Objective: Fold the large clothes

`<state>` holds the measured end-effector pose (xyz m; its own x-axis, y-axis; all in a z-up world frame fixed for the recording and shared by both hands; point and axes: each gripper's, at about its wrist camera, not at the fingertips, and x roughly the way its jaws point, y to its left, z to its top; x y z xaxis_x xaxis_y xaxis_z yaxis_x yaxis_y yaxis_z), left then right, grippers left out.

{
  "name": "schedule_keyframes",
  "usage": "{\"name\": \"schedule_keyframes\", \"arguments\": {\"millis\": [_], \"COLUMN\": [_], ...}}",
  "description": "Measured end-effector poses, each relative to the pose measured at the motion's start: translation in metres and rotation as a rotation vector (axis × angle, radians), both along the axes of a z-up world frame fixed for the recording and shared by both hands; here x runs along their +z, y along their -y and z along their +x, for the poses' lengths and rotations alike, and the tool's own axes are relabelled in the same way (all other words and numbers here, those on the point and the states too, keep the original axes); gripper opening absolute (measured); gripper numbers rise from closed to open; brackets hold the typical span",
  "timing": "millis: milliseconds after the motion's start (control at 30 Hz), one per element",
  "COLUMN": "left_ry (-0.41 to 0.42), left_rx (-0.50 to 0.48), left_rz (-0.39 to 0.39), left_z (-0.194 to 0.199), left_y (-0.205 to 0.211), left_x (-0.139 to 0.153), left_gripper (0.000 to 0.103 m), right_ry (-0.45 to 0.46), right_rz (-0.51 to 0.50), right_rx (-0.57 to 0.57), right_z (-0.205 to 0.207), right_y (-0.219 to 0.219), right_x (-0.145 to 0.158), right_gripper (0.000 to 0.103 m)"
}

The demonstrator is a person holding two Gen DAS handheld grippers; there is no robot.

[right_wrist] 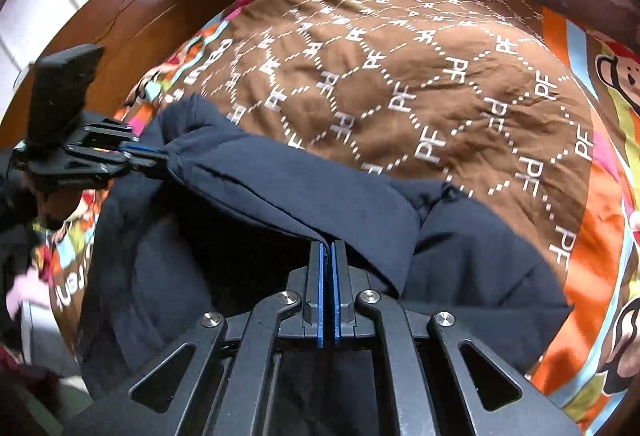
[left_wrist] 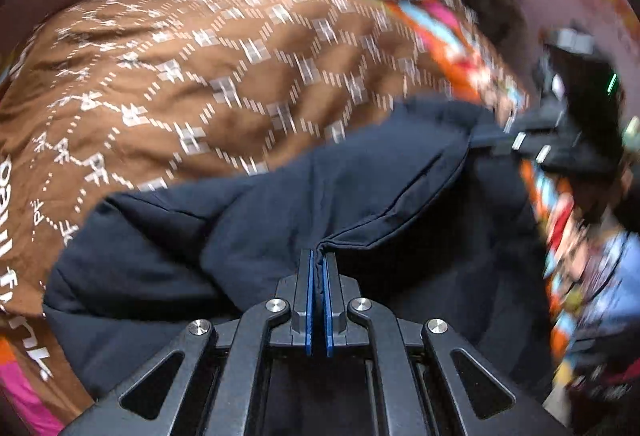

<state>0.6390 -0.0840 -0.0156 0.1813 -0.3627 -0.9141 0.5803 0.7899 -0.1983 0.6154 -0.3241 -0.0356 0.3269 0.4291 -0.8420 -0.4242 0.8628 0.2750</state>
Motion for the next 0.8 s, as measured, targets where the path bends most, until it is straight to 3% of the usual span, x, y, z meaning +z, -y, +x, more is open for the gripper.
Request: {"name": "schedule_keyframes", "arguments": {"millis": [67,200,300,433,533,667,800], "left_ry": [0.013,0.004,0.013,0.018,0.0,-0.057,-0.064], "left_rx": [-0.022,-0.013,-0.028,-0.016,0.014,0.082,0.123], "left_rz": [0.047,0.055,0.077,0.081,0.021,-0.189,-0.309], "left_z": [-0.007,-0.003,-0.005,-0.005,-0.003,0.017,0.036], "left_y": [0.003,0.0,0.004,0.004,-0.004,-0.027,-0.027], "left_x": [-0.009,-0.011,-0.012,-0.013,-0.002,0.031,0.046], "left_gripper": [0.004,0.004,0.004,0.005,0.005,0.007,0.007], "right_ry": [0.023,0.103,0.062,-0.089,-0.123,-0.155,-0.185], "right_rz": [0.073,0.161,0.153,0.125,0.136,0.185,0.195], "right_rx": [0.015,-0.035,-0.083,-0.089,-0.093,-0.064,-0.058], "right_z": [-0.007,0.001,0.029,0.063,0.059,0.044,0.042], "right_y": [0.005,0.01,-0.001,-0.025,-0.03,-0.021,-0.014], "right_x": [0.01,0.03,0.018,-0.035,-0.052,-0.056,-0.063], "right_gripper": [0.004,0.004,0.004,0.004,0.005,0.004,0.004]}}
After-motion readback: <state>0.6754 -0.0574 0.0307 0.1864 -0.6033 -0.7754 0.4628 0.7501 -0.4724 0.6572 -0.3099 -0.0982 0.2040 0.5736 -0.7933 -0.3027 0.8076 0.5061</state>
